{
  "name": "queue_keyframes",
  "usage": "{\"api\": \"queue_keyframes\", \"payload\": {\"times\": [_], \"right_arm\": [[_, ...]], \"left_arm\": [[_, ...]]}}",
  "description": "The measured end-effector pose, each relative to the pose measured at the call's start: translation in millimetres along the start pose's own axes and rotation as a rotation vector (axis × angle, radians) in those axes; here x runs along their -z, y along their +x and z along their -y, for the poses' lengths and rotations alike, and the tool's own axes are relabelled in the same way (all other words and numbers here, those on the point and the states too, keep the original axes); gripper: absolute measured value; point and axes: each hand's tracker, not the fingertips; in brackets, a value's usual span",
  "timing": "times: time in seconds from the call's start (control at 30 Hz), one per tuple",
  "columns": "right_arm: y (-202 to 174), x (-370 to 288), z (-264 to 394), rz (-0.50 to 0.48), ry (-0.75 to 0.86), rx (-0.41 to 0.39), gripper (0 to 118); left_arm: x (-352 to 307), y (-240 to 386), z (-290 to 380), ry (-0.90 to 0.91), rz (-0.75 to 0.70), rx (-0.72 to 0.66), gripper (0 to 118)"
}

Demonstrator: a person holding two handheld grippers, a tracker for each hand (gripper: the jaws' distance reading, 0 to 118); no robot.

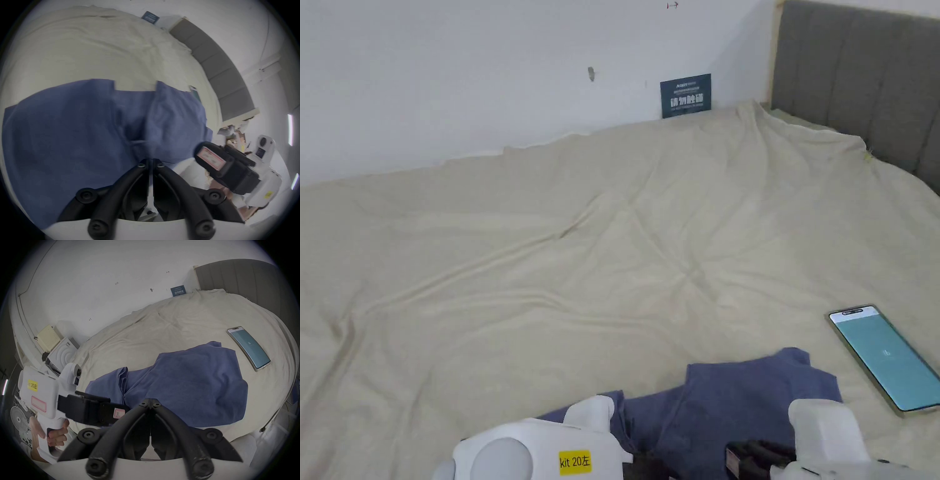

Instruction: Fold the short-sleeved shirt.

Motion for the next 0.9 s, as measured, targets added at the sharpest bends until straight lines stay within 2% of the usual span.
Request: {"api": "queue_keyframes", "payload": {"times": [0.07,0.13,0.27,0.4,0.43,0.47,0.5,0.53,0.57,0.6,0.67,0.8,0.9], "right_arm": [[-0.3,-0.7,-0.5,0.004,-0.001,0.001,0],[-3.7,-3.5,-0.8,0.011,0.003,-0.008,0],[-11.8,-6.6,-1.7,0.009,0.016,-0.027,0],[-23.5,-0.8,-1.5,-0.009,0.009,-0.041,0],[-27.9,1.7,-0.9,-0.012,0.002,-0.052,0],[-32.5,3.9,-0.1,-0.013,-0.004,-0.064,0],[-37.0,5.8,0.9,-0.014,-0.011,-0.076,0],[-41.4,8.0,2.0,-0.016,-0.019,-0.084,0],[-46.1,10.5,3.3,-0.017,-0.026,-0.089,0],[-49.5,12.4,4.5,-0.019,-0.031,-0.091,0],[-56.3,16.8,6.9,-0.023,-0.047,-0.098,0],[-67.8,21.4,8.9,-0.011,-0.073,-0.136,0],[-74.2,22.2,7.5,0.002,-0.078,-0.152,0]], "left_arm": [[-5.7,1.4,2.8,-0.027,0.067,-0.041,5],[-21.3,0.3,7.7,0.021,0.054,-0.040,5],[-80.0,-27.5,24.8,0.155,-0.002,-0.082,5],[-139.1,-81.0,49.1,0.308,-0.107,-0.232,5],[-151.6,-93.4,56.2,0.334,-0.129,-0.279,9],[-162.2,-102.1,61.5,0.339,-0.176,-0.303,23],[-169.2,-107.3,67.2,0.350,-0.217,-0.314,59],[-173.8,-112.5,72.0,0.357,-0.265,-0.308,90],[-177.8,-118.8,76.4,0.356,-0.297,-0.311,112],[-175.0,-124.0,76.6,0.345,-0.274,-0.318,118],[-179.3,-135.5,79.7,0.389,-0.213,-0.342,118],[-171.0,-155.6,64.7,0.349,0.011,-0.424,118],[-154.8,-166.7,43.7,0.302,0.109,-0.417,118]]}}
